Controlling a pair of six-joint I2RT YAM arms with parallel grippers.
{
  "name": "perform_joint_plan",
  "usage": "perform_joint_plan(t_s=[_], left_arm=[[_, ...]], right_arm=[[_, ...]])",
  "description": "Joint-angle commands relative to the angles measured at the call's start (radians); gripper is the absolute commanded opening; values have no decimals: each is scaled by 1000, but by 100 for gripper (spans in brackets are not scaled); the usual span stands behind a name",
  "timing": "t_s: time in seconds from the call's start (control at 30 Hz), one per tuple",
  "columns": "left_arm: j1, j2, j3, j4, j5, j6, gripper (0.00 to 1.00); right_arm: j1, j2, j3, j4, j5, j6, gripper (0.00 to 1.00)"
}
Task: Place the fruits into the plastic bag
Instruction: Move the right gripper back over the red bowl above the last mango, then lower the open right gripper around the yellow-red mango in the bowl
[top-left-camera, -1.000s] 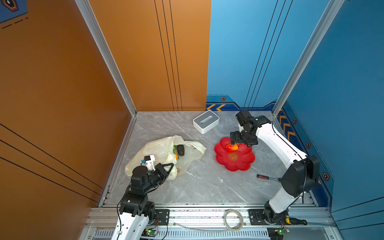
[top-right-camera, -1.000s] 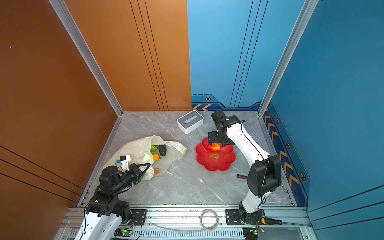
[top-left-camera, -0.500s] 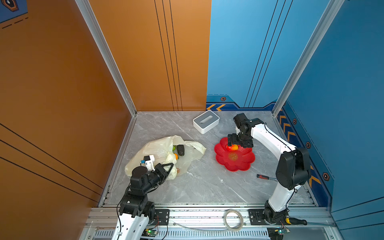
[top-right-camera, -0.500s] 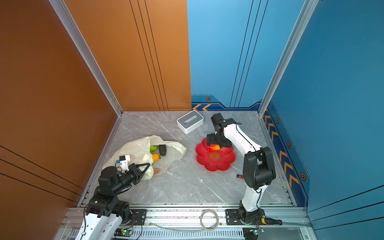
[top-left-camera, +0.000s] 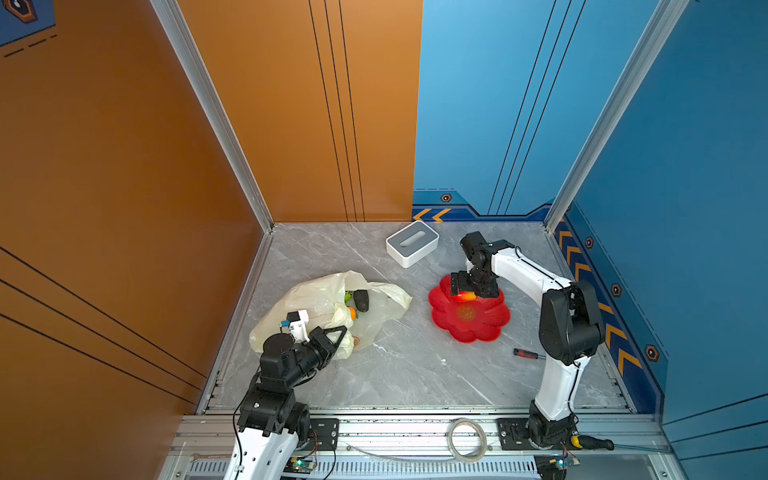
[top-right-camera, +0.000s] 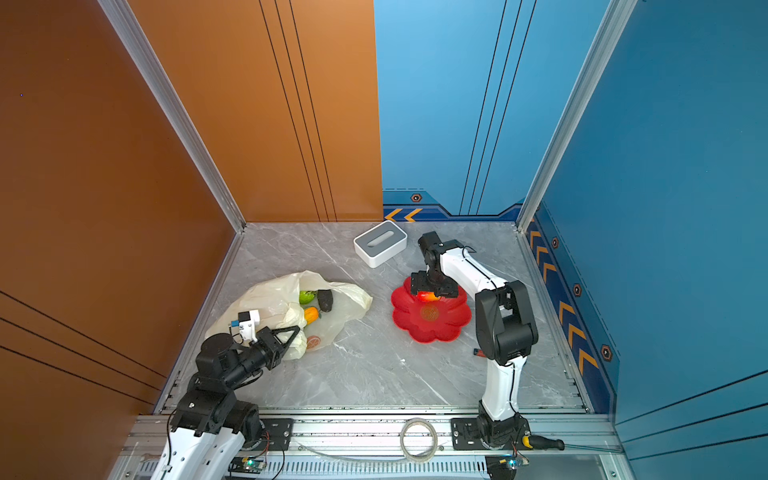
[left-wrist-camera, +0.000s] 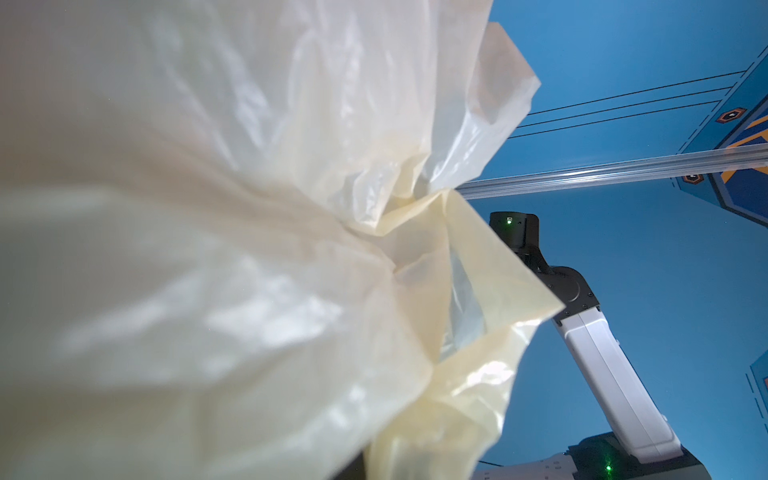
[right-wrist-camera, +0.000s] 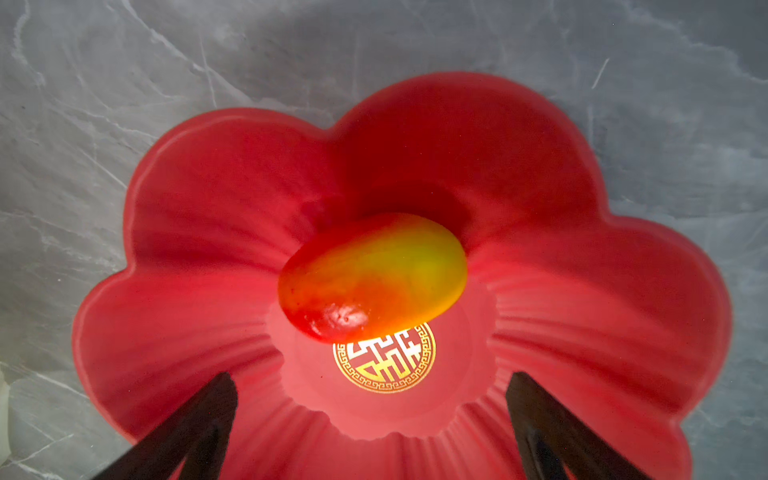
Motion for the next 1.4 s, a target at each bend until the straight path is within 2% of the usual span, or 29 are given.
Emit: perform_joint_plan(t_s=[0.0, 0.77, 1.37], left_arm=[[13, -13, -12, -10, 24, 11, 0], [18, 0, -23, -2, 25, 13, 0], [21, 18, -11, -1, 32, 18, 0]], right_arm=[[-5, 22, -3, 16, 1, 16, 100], [-4, 92, 1, 112, 64, -9, 100], [7, 106, -62, 215, 87, -15, 94]])
